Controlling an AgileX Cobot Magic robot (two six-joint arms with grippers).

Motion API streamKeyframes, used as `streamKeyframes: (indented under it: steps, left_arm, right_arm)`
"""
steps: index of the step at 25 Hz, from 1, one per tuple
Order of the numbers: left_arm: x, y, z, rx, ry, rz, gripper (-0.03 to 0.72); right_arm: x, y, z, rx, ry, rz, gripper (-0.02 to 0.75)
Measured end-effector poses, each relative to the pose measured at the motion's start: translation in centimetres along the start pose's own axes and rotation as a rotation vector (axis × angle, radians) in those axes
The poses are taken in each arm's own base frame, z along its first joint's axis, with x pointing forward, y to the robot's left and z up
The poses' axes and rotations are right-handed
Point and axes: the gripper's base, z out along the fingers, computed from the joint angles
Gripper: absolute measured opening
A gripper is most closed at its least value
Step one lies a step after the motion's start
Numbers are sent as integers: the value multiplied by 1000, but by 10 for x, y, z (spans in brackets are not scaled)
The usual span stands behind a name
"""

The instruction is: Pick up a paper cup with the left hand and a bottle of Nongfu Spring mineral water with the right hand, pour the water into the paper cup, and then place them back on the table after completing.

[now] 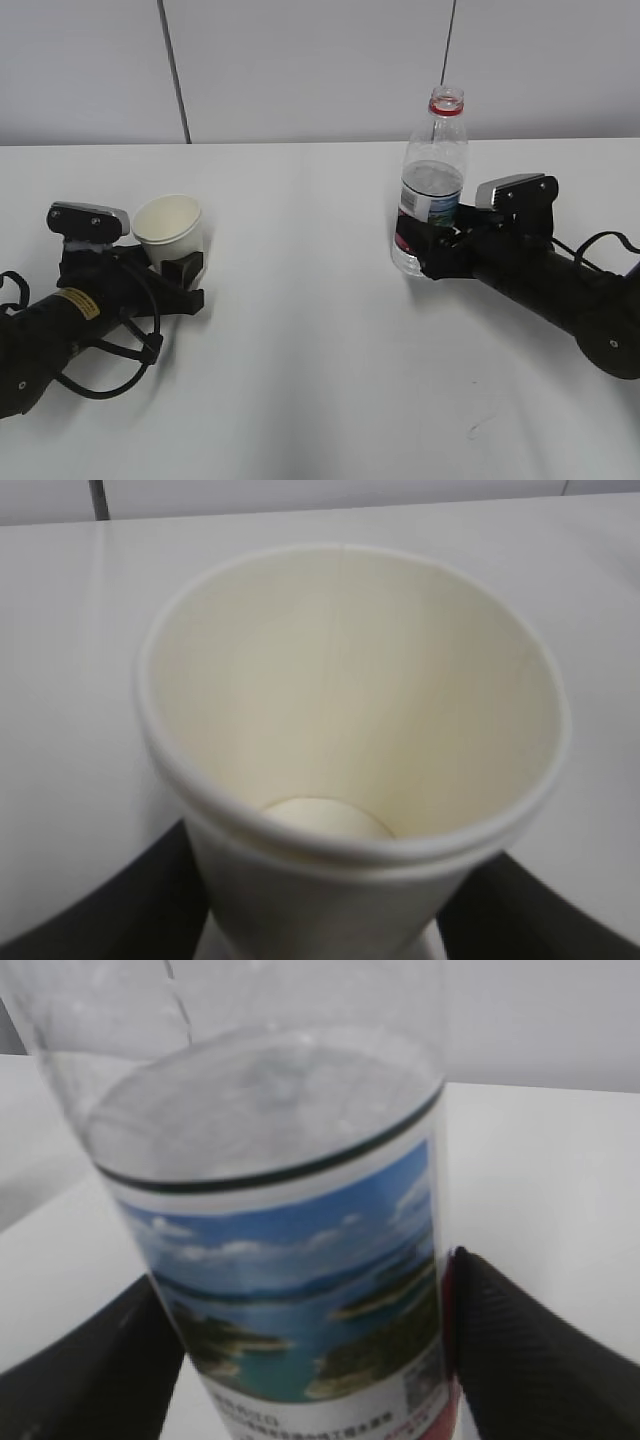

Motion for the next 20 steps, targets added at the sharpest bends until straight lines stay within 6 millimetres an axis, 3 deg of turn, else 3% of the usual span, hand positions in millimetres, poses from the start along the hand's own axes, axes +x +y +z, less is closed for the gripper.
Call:
streamKeyframes:
  steps: [5,10,20]
  left_arm:
    - [0,0,0,0,0,0,419]
    - [0,0,0,0,0,0,419]
    - [0,0,0,0,-1,0,419]
  right_arm:
    - [0,0,0,-2,0,0,567]
    - [2,0,0,-3,9,0,659]
    - [-2,-2,8,-8,-6,-11,673]
